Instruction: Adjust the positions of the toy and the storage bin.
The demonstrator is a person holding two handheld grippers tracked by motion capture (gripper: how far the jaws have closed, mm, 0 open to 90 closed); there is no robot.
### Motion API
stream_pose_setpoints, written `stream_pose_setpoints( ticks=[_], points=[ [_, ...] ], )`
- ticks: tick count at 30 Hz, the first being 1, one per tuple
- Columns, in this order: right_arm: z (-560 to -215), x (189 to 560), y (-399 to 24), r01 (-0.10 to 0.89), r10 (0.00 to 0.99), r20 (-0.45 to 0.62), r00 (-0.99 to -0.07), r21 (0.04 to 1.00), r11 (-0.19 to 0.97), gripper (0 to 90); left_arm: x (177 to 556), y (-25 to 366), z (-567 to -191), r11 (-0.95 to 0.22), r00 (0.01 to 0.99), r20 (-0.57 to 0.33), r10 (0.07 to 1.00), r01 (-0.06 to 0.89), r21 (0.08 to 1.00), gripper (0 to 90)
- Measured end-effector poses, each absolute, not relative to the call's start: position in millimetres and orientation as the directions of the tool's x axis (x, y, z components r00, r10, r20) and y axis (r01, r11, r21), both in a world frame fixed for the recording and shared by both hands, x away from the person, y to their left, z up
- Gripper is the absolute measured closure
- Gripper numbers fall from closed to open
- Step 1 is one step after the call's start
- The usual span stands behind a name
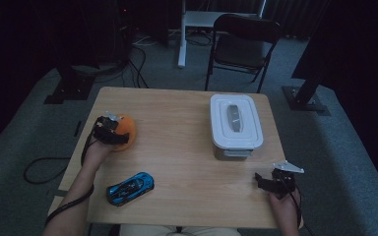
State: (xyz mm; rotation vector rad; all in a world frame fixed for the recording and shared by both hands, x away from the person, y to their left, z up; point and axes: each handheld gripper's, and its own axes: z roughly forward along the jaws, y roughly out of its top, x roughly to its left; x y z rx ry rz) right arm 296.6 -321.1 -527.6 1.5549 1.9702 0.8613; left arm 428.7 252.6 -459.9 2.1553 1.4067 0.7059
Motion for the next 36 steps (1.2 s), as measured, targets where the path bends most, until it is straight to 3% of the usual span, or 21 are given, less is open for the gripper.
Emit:
stream_pose_setpoints(
  ticks=[3,8,16,23,36],
  points=[
    [-528,297,-321,0.667,0.972,0.010,-0.237,0.729,0.155,15.8,426,259,-458,-0.347,0.355,0.124,0.926,0.676,0.650,48.6],
    [-528,297,-321,0.667,0.972,0.010,-0.237,0.729,0.155,15.8,417,270,-450,-0.337,0.376,0.097,0.922,0.652,0.679,60.4],
    [-528,297,-321,0.667,0.972,0.010,-0.237,0.729,0.155,15.8,395,278,-438,-0.411,0.514,0.064,0.856,0.599,0.687,60.5],
    [-528,297,-321,0.667,0.972,0.010,-0.237,0.729,0.155,15.8,373,286,-429,-0.493,0.609,0.089,0.788,0.539,0.683,60.5],
    [-528,297,-321,0.668,0.972,0.010,-0.236,0.728,0.154,15.8,346,308,-432,-0.535,0.706,0.067,0.705,0.467,0.704,59.8]
  ],
)
